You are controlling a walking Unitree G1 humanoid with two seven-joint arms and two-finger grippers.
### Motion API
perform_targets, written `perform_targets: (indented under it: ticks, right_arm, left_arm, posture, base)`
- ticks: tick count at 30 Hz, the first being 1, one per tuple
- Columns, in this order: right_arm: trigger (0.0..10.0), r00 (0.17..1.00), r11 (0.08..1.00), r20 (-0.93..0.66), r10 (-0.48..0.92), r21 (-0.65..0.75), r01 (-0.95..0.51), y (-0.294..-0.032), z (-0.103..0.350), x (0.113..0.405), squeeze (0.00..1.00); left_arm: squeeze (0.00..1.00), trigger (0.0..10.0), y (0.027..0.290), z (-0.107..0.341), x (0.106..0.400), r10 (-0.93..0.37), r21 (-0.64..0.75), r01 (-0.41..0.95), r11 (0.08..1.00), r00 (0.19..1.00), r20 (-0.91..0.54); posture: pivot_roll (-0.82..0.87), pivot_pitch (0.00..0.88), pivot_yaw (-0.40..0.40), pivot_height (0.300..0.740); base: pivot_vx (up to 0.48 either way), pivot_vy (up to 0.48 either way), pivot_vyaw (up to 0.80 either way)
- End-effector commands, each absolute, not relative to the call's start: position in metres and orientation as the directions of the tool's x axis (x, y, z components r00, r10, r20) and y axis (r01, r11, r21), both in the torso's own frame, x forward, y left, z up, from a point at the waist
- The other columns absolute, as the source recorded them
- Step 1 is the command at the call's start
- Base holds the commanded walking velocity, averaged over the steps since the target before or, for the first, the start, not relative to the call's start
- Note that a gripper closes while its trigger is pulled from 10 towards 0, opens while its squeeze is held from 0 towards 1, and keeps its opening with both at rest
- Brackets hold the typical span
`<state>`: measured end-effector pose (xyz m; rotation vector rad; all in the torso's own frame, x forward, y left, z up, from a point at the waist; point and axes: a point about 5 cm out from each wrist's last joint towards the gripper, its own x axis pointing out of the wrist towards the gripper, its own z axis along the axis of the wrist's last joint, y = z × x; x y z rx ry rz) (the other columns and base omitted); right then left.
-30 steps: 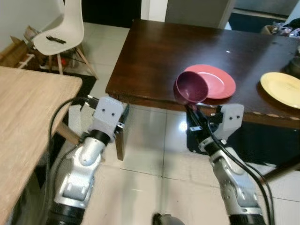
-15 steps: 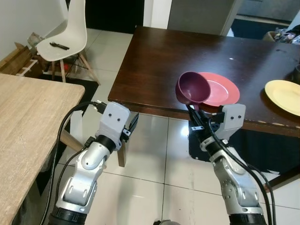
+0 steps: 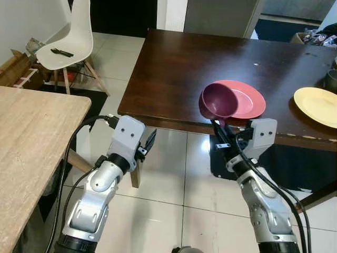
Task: Setting the table
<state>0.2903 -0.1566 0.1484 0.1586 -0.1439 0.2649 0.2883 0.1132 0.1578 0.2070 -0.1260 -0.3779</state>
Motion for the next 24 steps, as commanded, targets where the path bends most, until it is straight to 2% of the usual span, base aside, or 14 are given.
perform_targets:
  ticks: [1,4,10,15,24]
  right_arm:
    - [10.0,0.958,0.954,0.157,0.240,0.142,-0.262,-0.1589,0.1472,0.2882,0.00]
    - [10.0,0.958,0.955,0.155,0.240,0.142,-0.262,-0.1588,0.1466,0.2880,0.00]
    - [10.0,0.959,0.955,0.152,0.240,0.142,-0.262,-0.1588,0.1459,0.2871,0.00]
    - [10.0,0.959,0.955,0.150,0.239,0.142,-0.260,-0.1592,0.1457,0.2864,0.00]
    - [10.0,0.961,0.956,0.146,0.237,0.143,-0.257,-0.1599,0.1448,0.2854,0.00]
  left_arm:
    - [0.00,10.0,0.1140,0.1544,0.2882,-0.377,0.207,0.357,0.911,0.924,0.067]
    - [0.00,10.0,0.1135,0.1547,0.2882,-0.386,0.204,0.366,0.908,0.920,0.068]
    - [0.00,10.0,0.1116,0.1548,0.2872,-0.394,0.200,0.374,0.906,0.917,0.067]
    - [0.00,10.0,0.1112,0.1544,0.2875,-0.393,0.193,0.375,0.907,0.918,0.064]
    - [0.00,10.0,0.1136,0.1522,0.2905,-0.374,0.191,0.360,0.913,0.926,0.044]
  posture:
    - [-0.12,0.018,0.023,0.740]
    - [-0.12,0.018,0.024,0.740]
    - [-0.12,0.020,0.025,0.740]
    - [-0.12,0.023,0.025,0.740]
    - [-0.12,0.026,0.027,0.740]
  base:
    - [0.000,0.000,0.00]
    - [0.000,0.000,0.00]
    - [0.000,-0.345,0.00]
    - [0.276,-0.324,0.00]
    - [0.413,0.000,0.00]
